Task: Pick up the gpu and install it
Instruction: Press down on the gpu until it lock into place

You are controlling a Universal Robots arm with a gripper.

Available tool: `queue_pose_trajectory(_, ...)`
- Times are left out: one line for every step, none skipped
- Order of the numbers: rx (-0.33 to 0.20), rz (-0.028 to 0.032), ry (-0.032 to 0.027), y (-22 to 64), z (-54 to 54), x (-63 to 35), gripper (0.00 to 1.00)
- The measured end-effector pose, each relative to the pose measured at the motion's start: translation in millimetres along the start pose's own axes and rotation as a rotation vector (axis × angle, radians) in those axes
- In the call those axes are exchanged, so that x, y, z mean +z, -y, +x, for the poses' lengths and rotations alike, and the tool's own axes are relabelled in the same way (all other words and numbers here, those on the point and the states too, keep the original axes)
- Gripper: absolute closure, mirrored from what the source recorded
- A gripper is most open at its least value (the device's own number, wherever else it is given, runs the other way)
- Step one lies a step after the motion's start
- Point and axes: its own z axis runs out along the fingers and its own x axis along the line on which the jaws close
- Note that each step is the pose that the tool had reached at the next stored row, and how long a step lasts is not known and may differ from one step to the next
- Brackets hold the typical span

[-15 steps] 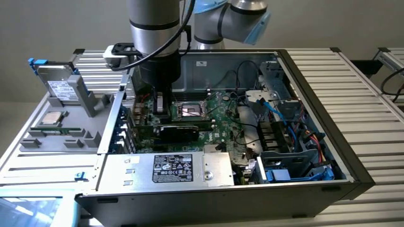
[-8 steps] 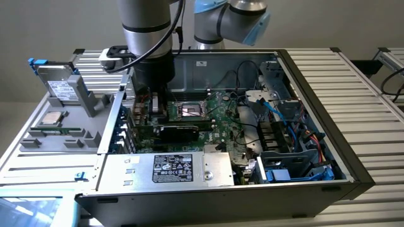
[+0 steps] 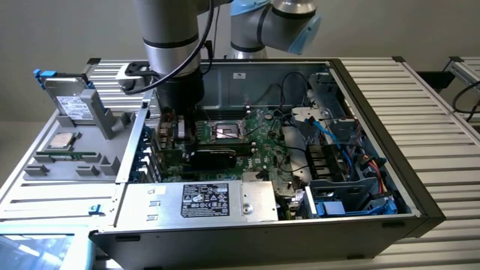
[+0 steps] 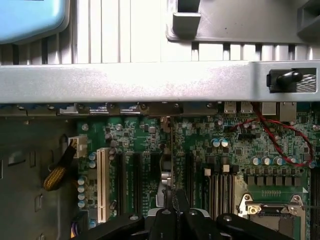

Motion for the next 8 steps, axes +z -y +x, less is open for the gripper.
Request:
queue_pose_trajectory(0.0,-0.0005,-0.0009,-0.4,0.0,1.4,0.88)
queue_pose_trajectory(0.0,-0.0002,0.0002,-0.7,-0.2,3.6,0.88)
queue_pose_trajectory(0.0,-0.0002,-0.0003,-1.1,-0.3,5.4,0.88)
queue_pose_trajectory(0.0,-0.0005,-0.0005,-1.3,-0.4,6.2,0.88)
queue_pose_trajectory(0.0,-0.0009,-0.0005,-1.2,-0.6,4.7,0.88)
queue_pose_trajectory(0.0,0.0008,0.0028,-1.1,-0.7,1.7,0.88)
queue_pose_trajectory(0.001,0.0009,0.0022,0.0,-0.4,-2.9,0.88)
queue_pose_trajectory(0.0,0.0001,0.0008,1.4,0.0,-8.0,0.88)
